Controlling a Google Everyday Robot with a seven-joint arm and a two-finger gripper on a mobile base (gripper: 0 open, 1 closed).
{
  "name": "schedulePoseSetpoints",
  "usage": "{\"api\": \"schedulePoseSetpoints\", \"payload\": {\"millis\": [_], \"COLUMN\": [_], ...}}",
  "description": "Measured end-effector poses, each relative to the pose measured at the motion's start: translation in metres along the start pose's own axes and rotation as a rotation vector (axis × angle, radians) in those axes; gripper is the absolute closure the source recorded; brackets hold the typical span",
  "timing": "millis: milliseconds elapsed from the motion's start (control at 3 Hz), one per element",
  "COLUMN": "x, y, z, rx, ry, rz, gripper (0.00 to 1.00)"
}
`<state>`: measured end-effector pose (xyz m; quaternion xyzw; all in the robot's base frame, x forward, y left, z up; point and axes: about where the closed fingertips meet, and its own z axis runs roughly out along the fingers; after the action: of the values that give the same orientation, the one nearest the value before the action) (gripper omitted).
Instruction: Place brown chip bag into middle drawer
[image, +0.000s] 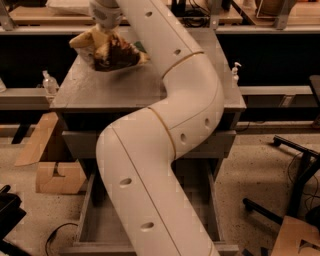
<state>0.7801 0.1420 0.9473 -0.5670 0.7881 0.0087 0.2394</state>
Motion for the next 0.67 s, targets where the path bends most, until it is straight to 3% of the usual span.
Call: {"api": "schedulePoseSetpoints", "payload": {"millis": [333, 667], "x": [-0.0043, -0.0076], "y": [-0.0027, -0.0048], "z": [0.0044, 0.0092], "rx": [0.009, 0.015], "ry": [-0.013, -0.023], "rz": [0.001, 0.000], "gripper": [0.59, 0.62]}}
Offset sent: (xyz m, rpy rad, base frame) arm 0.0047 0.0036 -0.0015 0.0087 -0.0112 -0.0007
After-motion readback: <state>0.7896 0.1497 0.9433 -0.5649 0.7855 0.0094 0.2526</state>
